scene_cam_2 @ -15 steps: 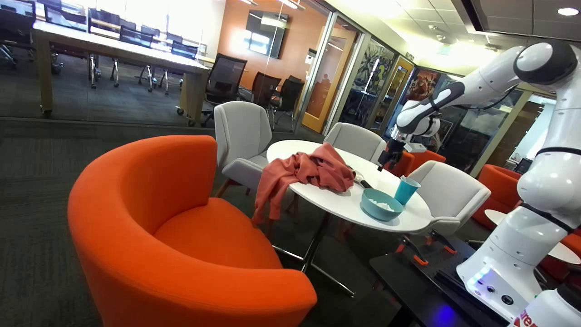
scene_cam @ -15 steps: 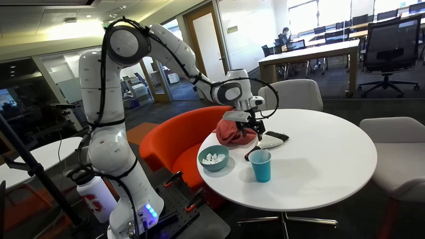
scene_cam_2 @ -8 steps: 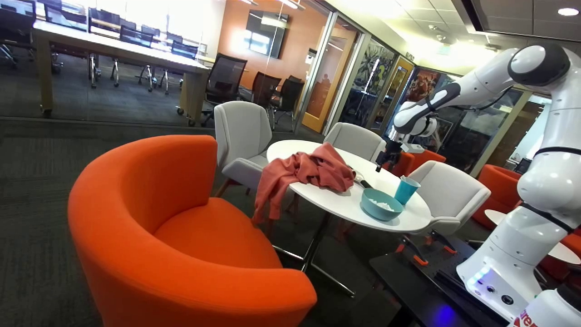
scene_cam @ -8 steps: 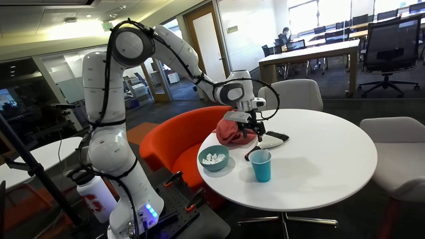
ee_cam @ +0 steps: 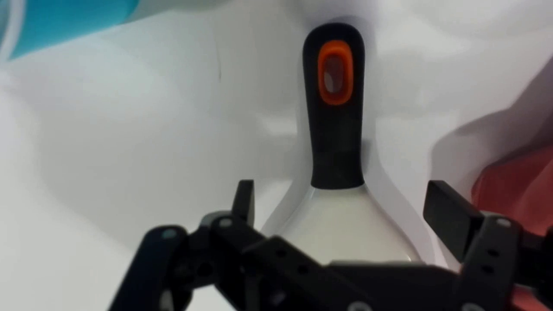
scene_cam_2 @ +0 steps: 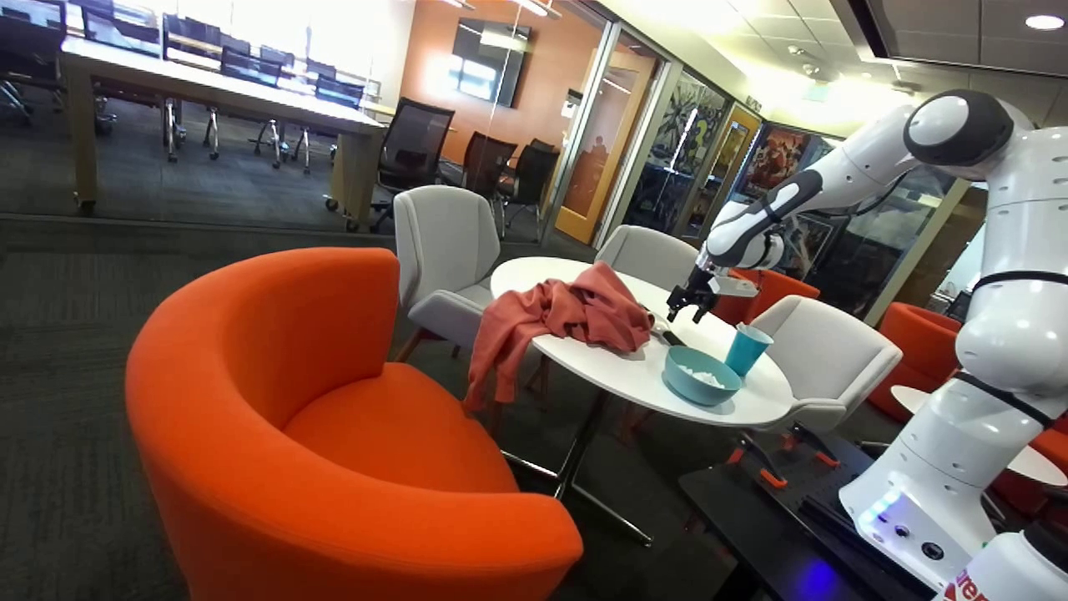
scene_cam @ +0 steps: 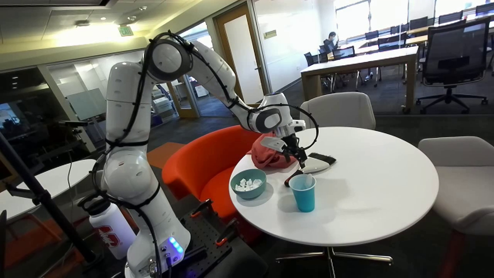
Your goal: Move the broom to the right
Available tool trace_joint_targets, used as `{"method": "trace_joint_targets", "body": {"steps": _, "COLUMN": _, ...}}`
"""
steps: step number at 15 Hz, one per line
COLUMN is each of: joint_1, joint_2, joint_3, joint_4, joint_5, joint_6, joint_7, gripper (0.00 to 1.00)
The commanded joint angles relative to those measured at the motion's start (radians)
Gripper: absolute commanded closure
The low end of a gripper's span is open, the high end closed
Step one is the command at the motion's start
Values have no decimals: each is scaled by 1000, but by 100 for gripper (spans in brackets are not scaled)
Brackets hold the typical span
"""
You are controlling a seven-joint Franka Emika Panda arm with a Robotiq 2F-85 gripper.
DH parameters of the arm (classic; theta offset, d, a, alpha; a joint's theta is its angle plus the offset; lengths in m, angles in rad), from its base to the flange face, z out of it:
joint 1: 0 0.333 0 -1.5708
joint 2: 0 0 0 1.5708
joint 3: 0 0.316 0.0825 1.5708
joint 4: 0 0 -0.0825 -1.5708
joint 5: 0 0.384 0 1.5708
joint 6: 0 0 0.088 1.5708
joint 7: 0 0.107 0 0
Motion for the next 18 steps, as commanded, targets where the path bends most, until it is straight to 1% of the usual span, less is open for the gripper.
{"method": "trace_joint_targets", "body": {"steps": 1, "joint_1": 21, "joint_2": 44, "joint_3": -23, "joint_4": 13, "joint_5": -5, "joint_6": 52, "joint_7": 57, "gripper": 0}}
{"method": "trace_joint_targets", "body": {"steps": 3, "joint_1": 16, "joint_2": 62, "joint_3": -23, "joint_4": 18, "joint_5": -3, "joint_6": 64, "joint_7": 54, "gripper": 0}}
{"method": "trace_joint_targets", "body": {"steps": 8, "joint_1": -25, "joint_2": 96, "joint_3": 12, "joint_4": 41, "joint_5": 17, "joint_6": 68, "joint_7": -15, "gripper": 0}}
{"method": "trace_joint_targets", "body": {"steps": 16, "joint_1": -58, "joint_2": 143, "joint_3": 48, "joint_4": 87, "joint_5": 26, "joint_6": 56, "joint_7": -77, "gripper": 0}}
{"method": "trace_joint_targets", "body": {"steps": 18, "joint_1": -61, "joint_2": 155, "joint_3": 51, "joint_4": 98, "joint_5": 24, "joint_6": 54, "joint_7": -78, "gripper": 26}}
